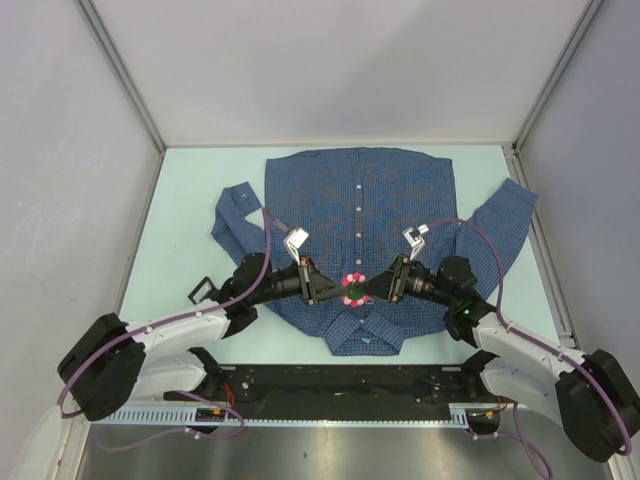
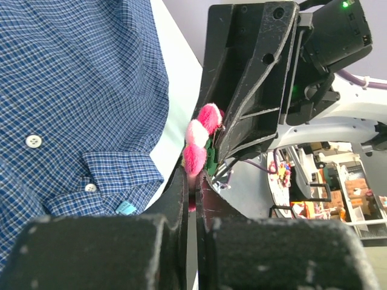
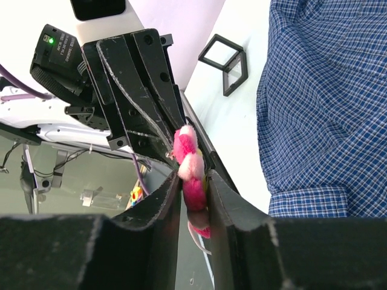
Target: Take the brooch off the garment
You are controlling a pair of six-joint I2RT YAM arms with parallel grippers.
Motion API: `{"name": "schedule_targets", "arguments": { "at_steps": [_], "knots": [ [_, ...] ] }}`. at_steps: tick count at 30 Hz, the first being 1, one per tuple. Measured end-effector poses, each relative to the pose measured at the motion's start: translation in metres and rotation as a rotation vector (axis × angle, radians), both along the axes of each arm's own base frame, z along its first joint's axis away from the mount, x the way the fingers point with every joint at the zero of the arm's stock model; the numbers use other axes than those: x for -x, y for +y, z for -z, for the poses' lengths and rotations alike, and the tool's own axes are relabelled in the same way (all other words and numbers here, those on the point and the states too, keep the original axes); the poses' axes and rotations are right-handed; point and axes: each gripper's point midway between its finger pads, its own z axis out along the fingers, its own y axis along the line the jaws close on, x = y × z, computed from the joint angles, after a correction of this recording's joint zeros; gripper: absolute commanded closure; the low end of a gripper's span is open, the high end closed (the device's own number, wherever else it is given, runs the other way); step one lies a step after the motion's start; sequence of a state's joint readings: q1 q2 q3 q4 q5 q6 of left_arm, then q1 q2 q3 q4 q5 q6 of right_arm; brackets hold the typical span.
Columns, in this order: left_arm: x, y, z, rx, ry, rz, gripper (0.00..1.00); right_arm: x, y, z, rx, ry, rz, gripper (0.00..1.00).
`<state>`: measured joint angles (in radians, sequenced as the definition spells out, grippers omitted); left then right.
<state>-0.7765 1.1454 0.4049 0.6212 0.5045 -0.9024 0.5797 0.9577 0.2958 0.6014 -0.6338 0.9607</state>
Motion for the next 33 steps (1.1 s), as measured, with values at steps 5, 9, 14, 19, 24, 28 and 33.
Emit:
{"name": "schedule_targets", "arguments": {
  "at_steps": [5,9,14,19,24,28,33],
  "knots": [
    [0.0016,-0.0008,-0.0016,0.007,0.003,0.007,1.00,0.0003,0.0013,-0.0010,-0.006,0.001,-0.004,0.72],
    [0.0015,-0.0010,-0.0026,0.010,0.000,0.007,1.00,0.0001,0.0017,-0.0020,-0.010,-0.003,-0.005,0.72],
    [0.0020,-0.0015,-0.0027,0.013,0.006,0.008,1.00,0.0010,0.0020,-0.0037,-0.017,-0.011,-0.011,0.69],
    [0.0046,-0.0032,-0.0034,0.019,0.006,0.024,1.00,0.0017,0.0021,-0.0057,-0.026,-0.015,-0.015,0.81],
    [0.0049,-0.0035,-0.0042,0.024,0.012,0.027,1.00,0.0024,0.0023,-0.0067,-0.032,-0.024,-0.020,0.78],
    [0.0050,-0.0036,-0.0044,0.026,0.018,0.026,1.00,0.0026,0.0022,-0.0066,-0.031,-0.024,-0.021,0.71],
    [0.0045,-0.0035,-0.0060,0.034,0.031,0.022,1.00,0.0043,0.0000,-0.0090,-0.034,-0.030,-0.018,0.69]
  ]
}}
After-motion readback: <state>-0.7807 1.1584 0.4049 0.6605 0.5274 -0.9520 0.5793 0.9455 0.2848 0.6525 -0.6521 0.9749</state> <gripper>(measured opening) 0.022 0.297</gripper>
